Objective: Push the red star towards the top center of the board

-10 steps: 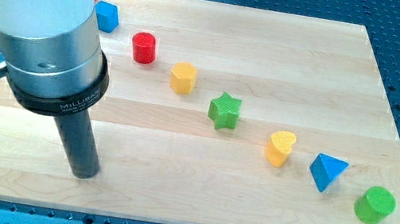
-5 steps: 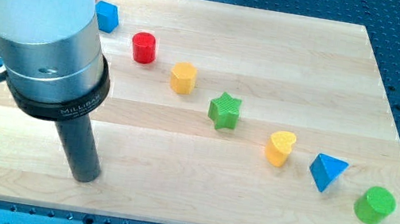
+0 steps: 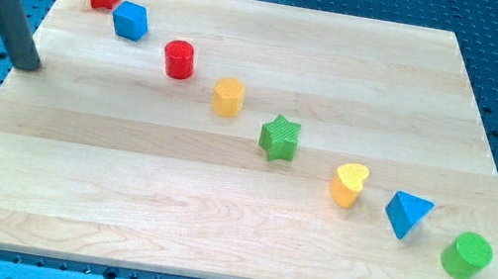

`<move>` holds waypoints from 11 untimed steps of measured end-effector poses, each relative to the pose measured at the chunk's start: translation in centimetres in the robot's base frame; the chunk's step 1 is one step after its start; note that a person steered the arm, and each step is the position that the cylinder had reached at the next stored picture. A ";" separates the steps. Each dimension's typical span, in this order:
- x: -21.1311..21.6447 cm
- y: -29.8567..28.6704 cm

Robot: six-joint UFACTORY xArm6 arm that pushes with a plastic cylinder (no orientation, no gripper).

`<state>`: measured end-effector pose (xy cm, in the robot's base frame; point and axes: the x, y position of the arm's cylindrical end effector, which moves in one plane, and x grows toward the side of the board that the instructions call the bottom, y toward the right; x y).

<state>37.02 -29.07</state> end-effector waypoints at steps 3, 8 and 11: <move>-13.3 0.7; -10.4 20.2; -12.0 18.4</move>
